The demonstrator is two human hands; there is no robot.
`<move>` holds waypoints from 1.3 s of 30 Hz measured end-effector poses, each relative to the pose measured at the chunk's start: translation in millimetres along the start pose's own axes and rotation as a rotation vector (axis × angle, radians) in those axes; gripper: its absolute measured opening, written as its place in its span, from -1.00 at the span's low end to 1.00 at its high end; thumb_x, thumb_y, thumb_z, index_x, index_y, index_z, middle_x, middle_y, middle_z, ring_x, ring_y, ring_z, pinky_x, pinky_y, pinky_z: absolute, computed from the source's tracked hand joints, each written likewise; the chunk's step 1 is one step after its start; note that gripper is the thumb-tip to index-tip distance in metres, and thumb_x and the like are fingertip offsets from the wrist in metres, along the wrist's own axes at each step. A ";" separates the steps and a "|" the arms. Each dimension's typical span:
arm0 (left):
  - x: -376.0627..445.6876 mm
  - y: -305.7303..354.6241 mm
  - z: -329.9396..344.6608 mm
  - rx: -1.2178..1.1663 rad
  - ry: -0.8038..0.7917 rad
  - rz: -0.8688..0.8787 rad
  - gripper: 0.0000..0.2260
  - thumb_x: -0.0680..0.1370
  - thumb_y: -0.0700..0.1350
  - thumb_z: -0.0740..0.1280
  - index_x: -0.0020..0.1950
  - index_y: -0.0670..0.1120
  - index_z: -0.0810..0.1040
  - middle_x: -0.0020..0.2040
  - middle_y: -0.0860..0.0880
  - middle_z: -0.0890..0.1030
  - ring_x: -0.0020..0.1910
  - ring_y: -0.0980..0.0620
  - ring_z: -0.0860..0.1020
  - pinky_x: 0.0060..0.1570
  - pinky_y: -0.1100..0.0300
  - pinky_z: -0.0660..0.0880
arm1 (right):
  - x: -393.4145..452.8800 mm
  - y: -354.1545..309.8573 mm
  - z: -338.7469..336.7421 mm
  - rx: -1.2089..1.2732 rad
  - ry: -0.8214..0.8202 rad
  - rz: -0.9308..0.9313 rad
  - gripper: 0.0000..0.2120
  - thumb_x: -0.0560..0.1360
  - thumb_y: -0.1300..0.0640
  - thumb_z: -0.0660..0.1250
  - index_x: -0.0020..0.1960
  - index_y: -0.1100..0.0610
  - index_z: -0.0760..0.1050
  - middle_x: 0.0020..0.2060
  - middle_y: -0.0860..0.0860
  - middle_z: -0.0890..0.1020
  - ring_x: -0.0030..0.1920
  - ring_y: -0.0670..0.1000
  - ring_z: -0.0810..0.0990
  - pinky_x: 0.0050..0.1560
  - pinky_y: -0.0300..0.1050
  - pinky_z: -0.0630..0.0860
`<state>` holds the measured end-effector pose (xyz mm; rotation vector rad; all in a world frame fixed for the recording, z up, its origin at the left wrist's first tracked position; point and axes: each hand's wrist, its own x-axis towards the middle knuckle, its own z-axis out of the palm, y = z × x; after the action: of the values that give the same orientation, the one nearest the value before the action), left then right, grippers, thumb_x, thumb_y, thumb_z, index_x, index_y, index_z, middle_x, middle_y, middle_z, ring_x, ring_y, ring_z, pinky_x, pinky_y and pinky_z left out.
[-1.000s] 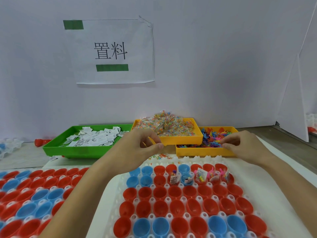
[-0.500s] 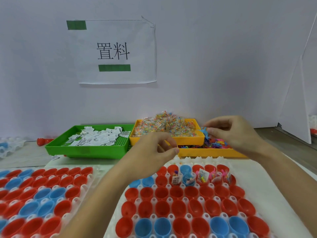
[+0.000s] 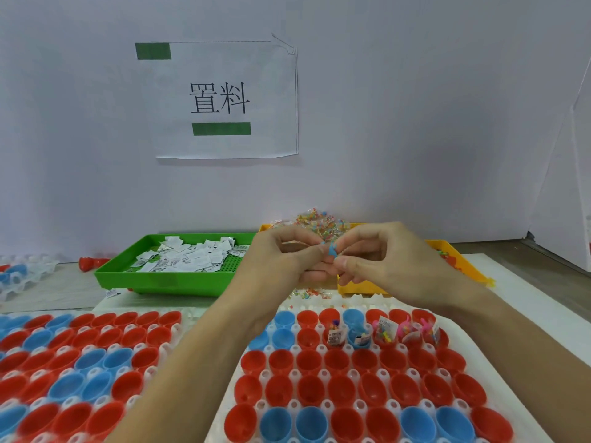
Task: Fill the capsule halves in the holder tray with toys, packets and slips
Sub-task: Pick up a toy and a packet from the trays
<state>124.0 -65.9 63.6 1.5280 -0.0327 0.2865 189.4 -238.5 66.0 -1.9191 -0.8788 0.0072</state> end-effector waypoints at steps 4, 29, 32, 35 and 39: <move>0.5 -0.4 -7.8 0.213 -0.034 -0.062 -0.97 0.52 -0.22 0.44 -0.12 -0.12 0.64 -0.23 -0.11 0.70 -0.27 0.05 0.64 -0.24 0.29 0.58 | 0.1 -1.8 5.0 -0.001 0.050 0.002 -0.95 0.52 0.21 0.45 -0.07 0.08 0.66 -0.30 -0.06 0.73 -0.24 -0.10 0.72 -0.16 -0.28 0.61; 1.5 -12.5 -32.1 0.968 -0.297 -0.136 -0.91 0.49 -0.02 0.47 -0.20 0.01 0.68 -0.23 0.05 0.67 -0.32 0.21 0.53 -0.26 0.32 0.46 | -0.2 3.7 4.2 -0.179 0.040 -0.012 -0.86 0.54 0.14 0.42 -0.04 -0.11 0.66 -0.13 -0.12 0.72 -0.05 -0.18 0.68 0.00 -0.27 0.57; 2.1 -19.4 -28.7 1.018 -0.303 -0.129 -0.91 0.48 -0.01 0.49 -0.20 0.02 0.67 -0.26 0.11 0.64 -0.33 0.23 0.52 -0.32 0.39 0.38 | -0.2 4.0 3.9 -0.201 0.039 -0.015 -0.86 0.55 0.11 0.41 -0.04 -0.14 0.65 -0.12 -0.15 0.72 -0.03 -0.24 0.66 -0.08 -0.37 0.48; 2.0 -23.9 -26.4 1.037 -0.312 -0.123 -0.91 0.47 -0.03 0.50 -0.15 -0.03 0.71 -0.20 0.07 0.66 -0.25 0.15 0.55 -0.25 0.29 0.40 | -0.2 4.5 3.5 -0.216 0.035 -0.015 -0.86 0.55 0.11 0.41 -0.03 -0.15 0.64 -0.12 -0.16 0.71 -0.03 -0.25 0.65 -0.13 -0.41 0.50; 2.8 -26.0 -25.9 1.050 -0.302 -0.109 -0.92 0.46 -0.03 0.51 -0.14 -0.03 0.70 -0.24 0.06 0.62 -0.31 0.15 0.50 -0.31 0.30 0.37 | 0.4 4.8 2.0 -0.210 0.037 -0.015 -0.86 0.56 0.12 0.40 -0.02 -0.13 0.65 -0.12 -0.16 0.71 -0.04 -0.24 0.65 -0.14 -0.40 0.48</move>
<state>127.9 -40.3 37.4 2.5971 -0.0403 -0.0493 191.7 -237.9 61.3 -2.0999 -0.8981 -0.1341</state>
